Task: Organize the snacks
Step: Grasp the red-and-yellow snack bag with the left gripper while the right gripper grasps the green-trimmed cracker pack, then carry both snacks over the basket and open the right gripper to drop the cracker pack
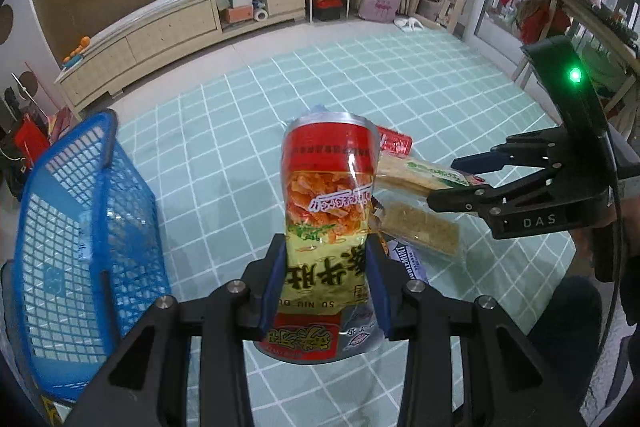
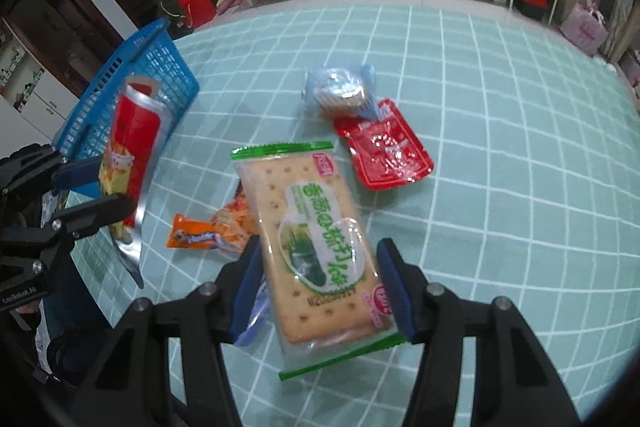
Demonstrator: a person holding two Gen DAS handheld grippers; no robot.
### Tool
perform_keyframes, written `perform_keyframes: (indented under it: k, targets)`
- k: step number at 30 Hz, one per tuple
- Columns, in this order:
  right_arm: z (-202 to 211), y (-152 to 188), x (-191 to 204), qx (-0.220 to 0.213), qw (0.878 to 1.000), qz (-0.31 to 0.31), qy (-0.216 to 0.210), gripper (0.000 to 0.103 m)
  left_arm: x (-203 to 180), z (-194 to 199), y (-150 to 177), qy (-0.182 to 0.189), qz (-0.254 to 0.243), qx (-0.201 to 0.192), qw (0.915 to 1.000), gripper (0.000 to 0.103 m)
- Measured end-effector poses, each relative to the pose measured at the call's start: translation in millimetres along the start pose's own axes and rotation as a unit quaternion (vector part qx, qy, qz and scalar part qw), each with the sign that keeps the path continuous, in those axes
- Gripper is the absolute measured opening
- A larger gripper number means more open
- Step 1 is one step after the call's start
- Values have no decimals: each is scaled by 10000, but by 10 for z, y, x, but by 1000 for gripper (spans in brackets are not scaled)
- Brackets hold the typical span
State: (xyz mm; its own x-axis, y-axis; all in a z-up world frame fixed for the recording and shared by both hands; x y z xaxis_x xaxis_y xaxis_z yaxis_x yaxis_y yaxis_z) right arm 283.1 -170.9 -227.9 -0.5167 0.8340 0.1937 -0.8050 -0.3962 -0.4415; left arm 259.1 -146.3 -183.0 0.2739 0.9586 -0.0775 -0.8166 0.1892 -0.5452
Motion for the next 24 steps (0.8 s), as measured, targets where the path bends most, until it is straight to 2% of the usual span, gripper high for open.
perform_keyframes:
  k: [8, 15, 24]
  targets:
    - [500, -132, 182, -519, 9980, 82, 356, 61, 133, 479, 3, -60, 0, -414, 9991, 36]
    - [862, -401, 628, -980, 9939, 242, 449, 61, 336, 917, 9, -128, 91, -781, 9968, 36]
    - [1014, -716, 1262, -1322, 9876, 733, 425, 61, 831, 1364, 59, -372, 218, -1071, 9933, 36]
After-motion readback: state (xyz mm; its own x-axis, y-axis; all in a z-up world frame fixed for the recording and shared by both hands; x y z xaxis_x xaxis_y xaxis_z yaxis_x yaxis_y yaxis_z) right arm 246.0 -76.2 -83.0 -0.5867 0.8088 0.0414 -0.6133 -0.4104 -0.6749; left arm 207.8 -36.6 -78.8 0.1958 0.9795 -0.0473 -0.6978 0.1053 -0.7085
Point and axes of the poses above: each gripper's, at about its wrist camera, not at the fingertips, and z roughly against the way its jaws point, x to its left, y to its underside, the point moved 7 cm from there along -z, roughly the way its jaws point, and after that the axes turned 5 degrees about y, right-handed, at the moved point
